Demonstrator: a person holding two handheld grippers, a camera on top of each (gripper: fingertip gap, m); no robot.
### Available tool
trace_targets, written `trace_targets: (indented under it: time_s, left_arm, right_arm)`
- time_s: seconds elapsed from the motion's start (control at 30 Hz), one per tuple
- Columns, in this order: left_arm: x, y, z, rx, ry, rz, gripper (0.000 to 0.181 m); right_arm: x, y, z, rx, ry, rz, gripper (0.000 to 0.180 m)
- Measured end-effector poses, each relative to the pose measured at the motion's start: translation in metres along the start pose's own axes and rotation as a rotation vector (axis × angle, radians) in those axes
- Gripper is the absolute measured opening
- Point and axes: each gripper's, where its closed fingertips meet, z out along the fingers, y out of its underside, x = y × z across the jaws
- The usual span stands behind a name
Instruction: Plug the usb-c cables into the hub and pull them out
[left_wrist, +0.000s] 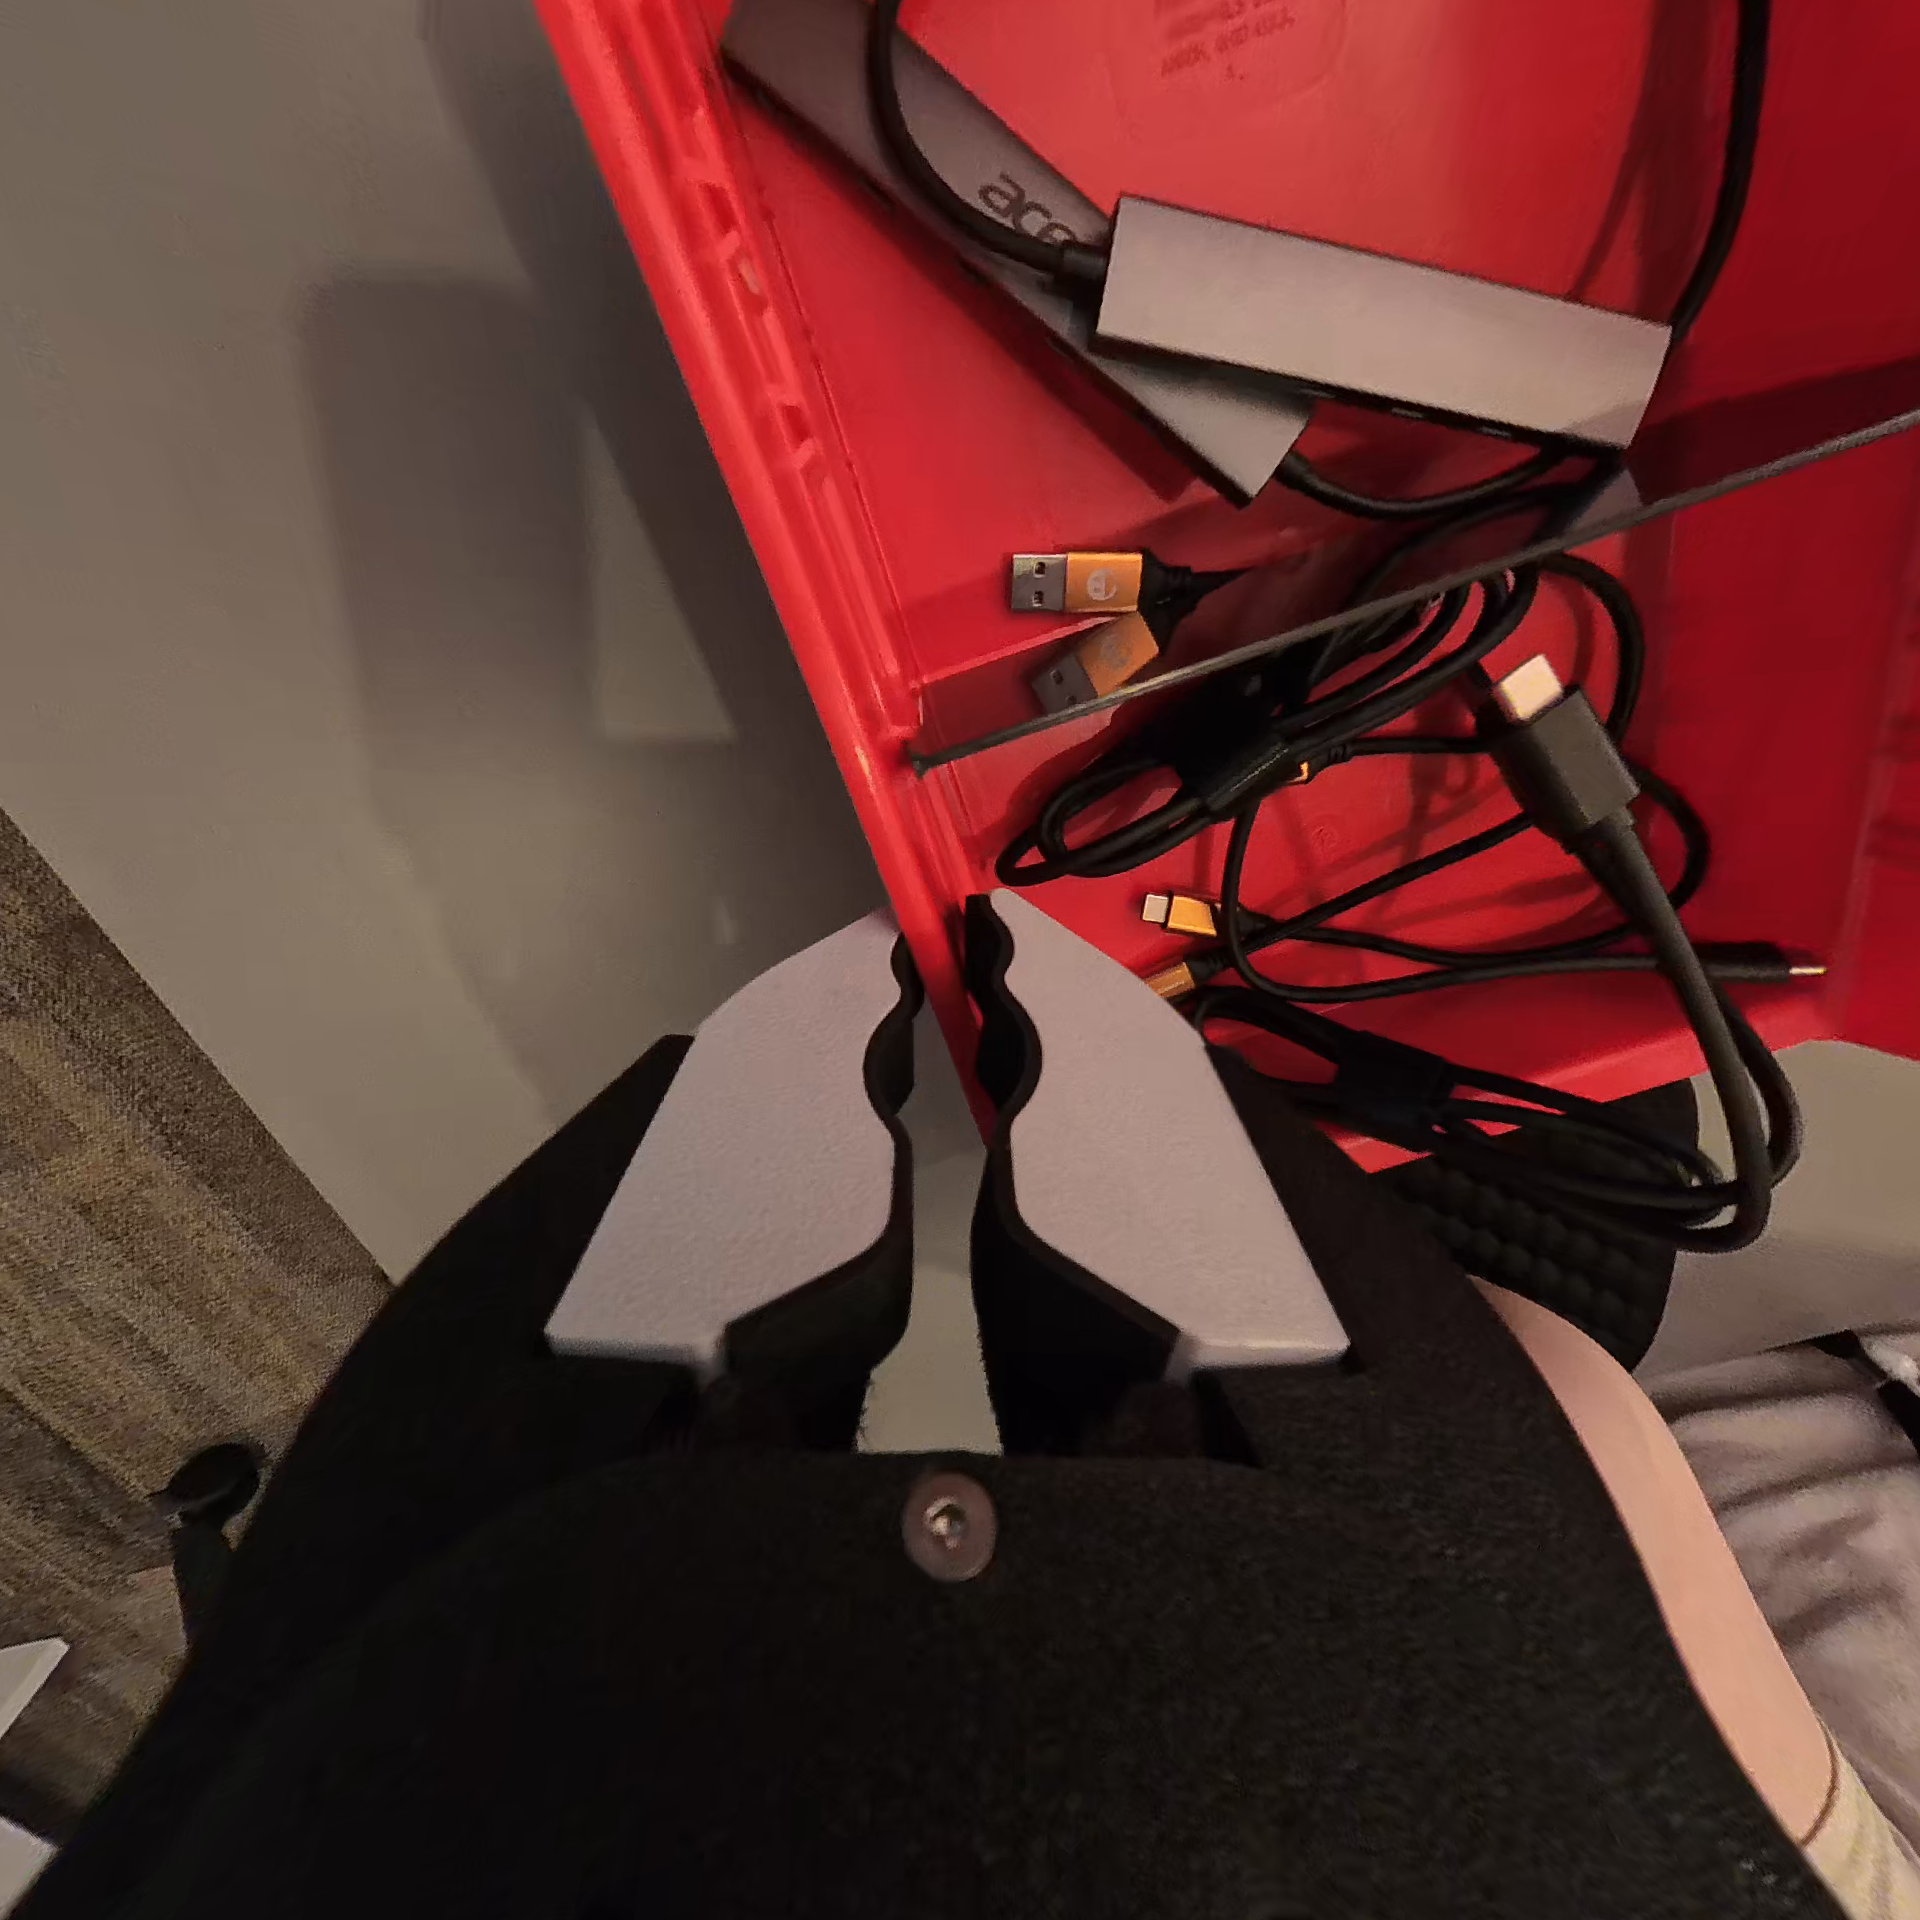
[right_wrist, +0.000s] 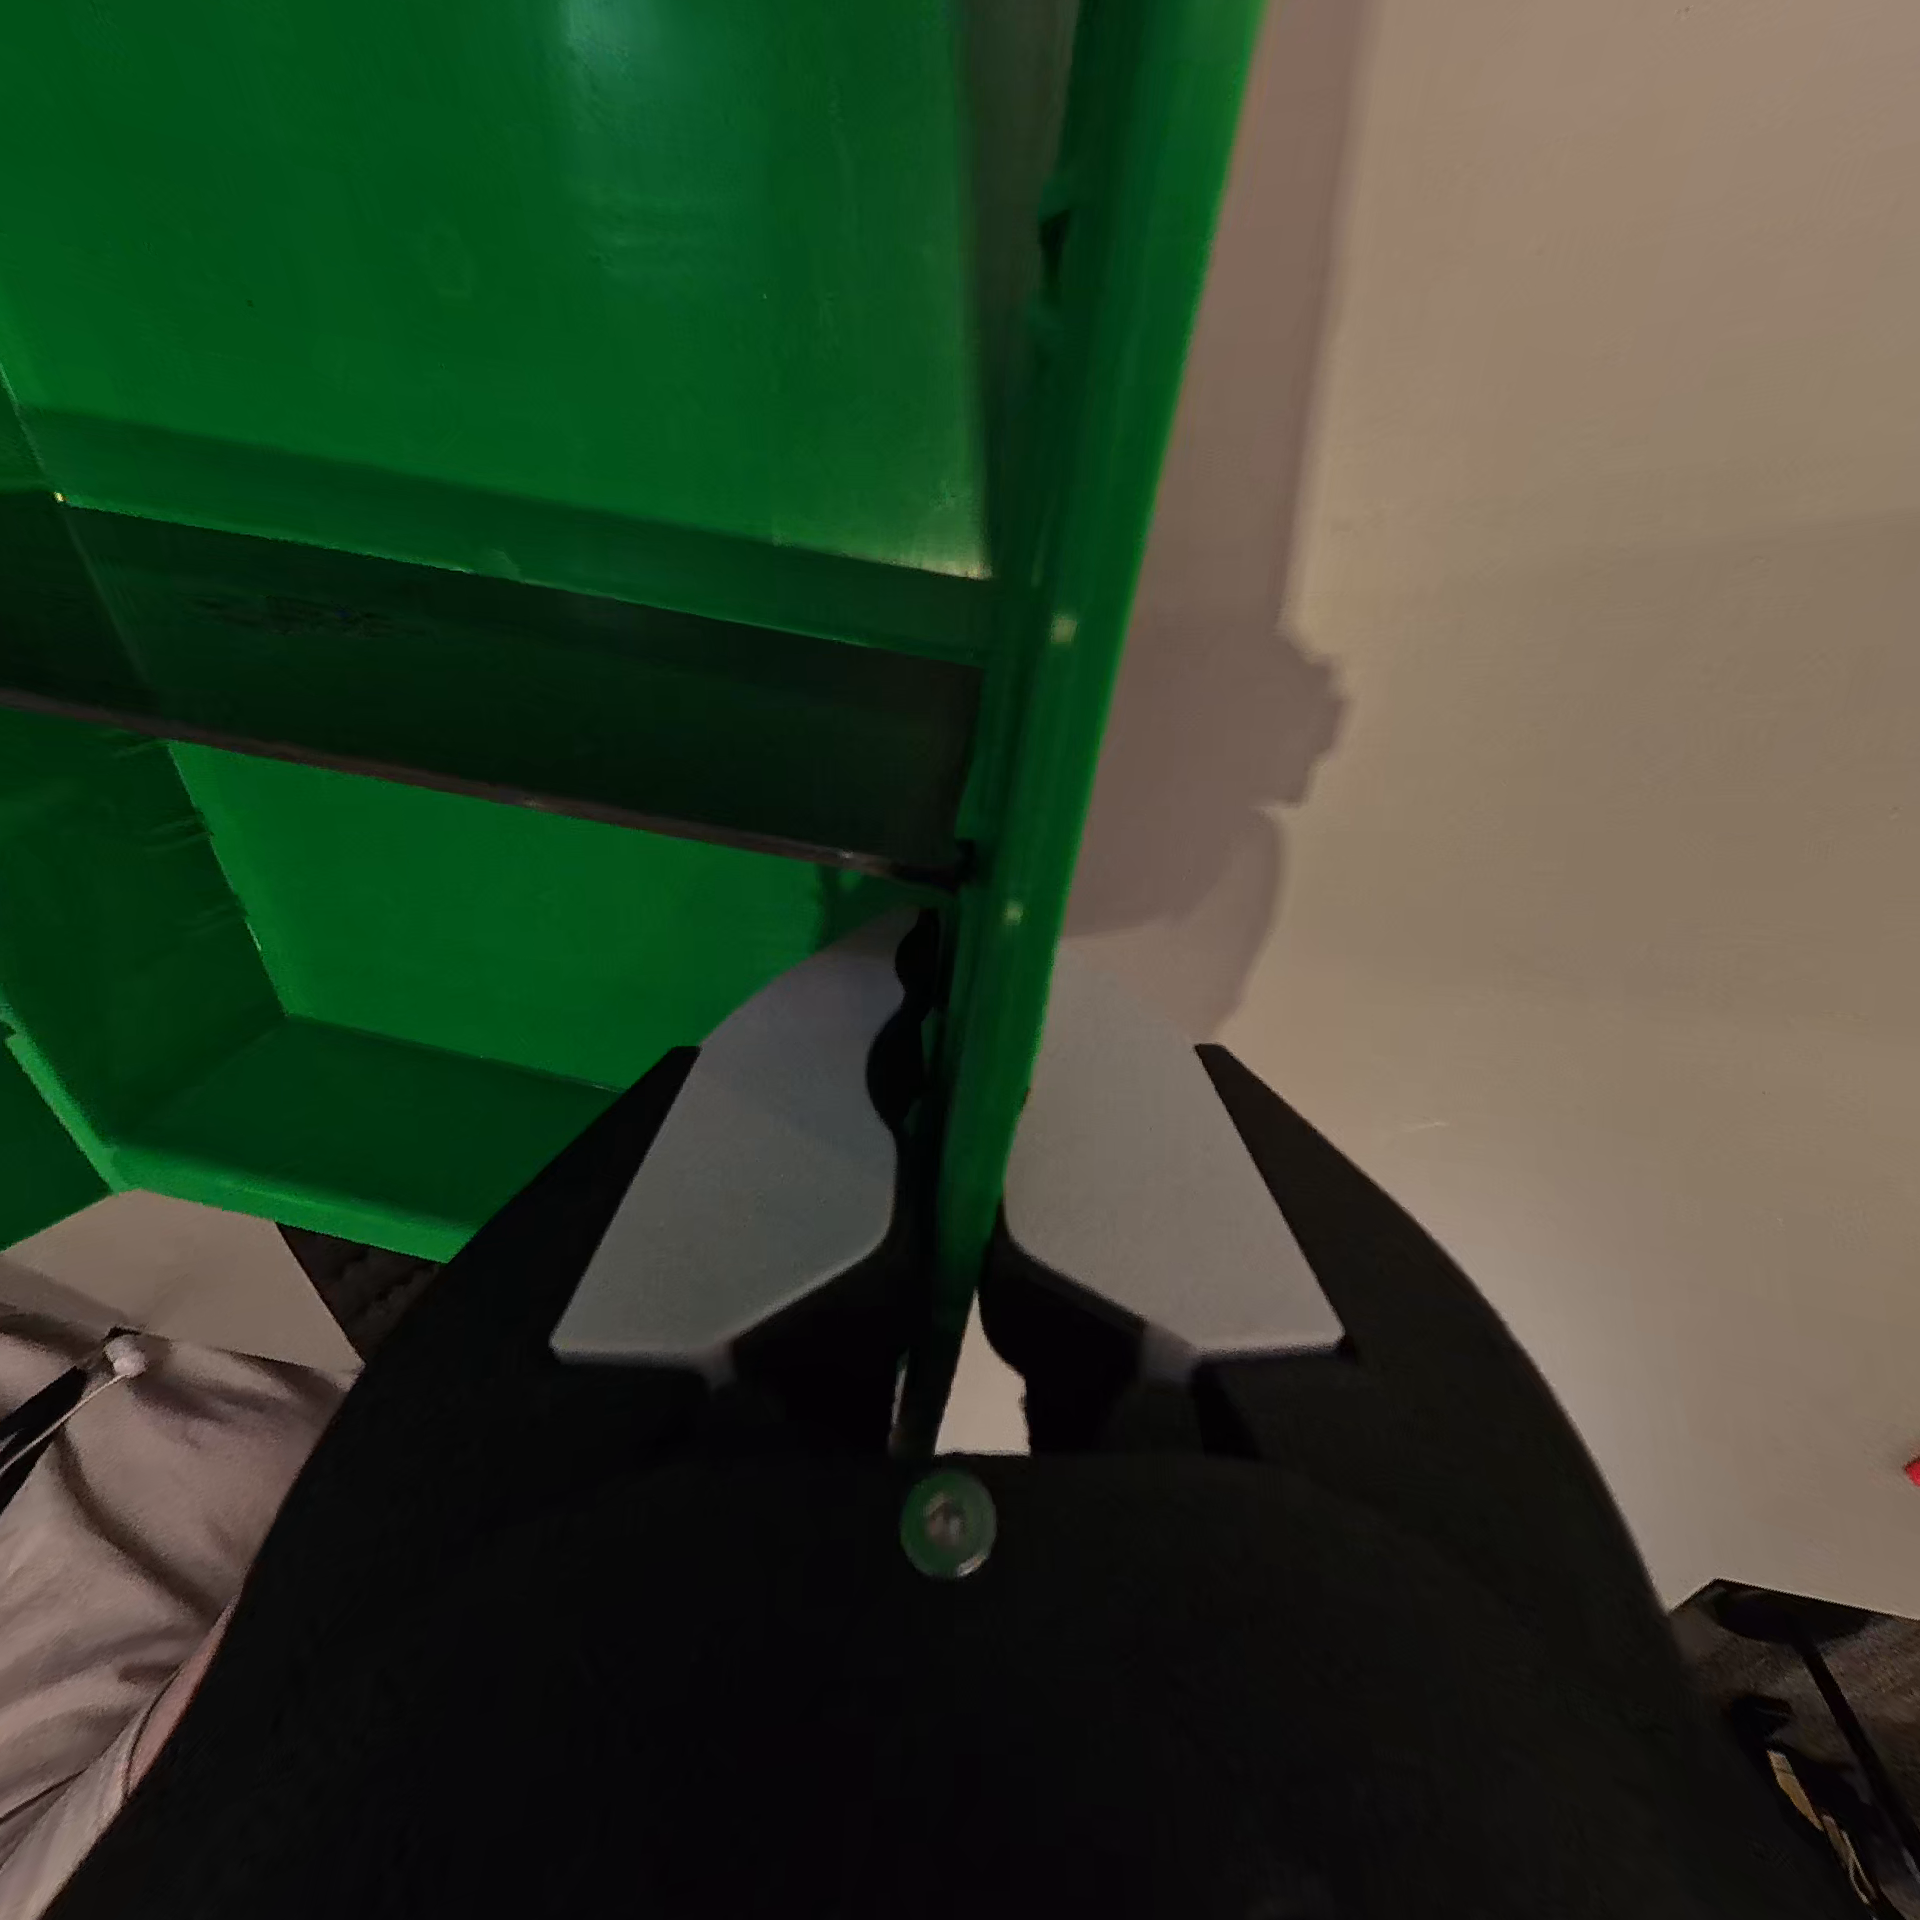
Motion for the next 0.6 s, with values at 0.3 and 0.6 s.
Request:
trace_targets:
  time_s: [0.3,0.6]
  left_arm:
    - [0.000,-0.004,0.000,0.004,-0.007,-0.034,0.005]
    - [0.000,-0.004,0.000,0.006,0.001,-0.052,0.005]
  right_arm:
    - [0.006,-0.013,-0.001,0.053,0.015,-0.048,0.006]
    - [0.007,-0.019,-0.001,0.060,0.020,-0.075,0.007]
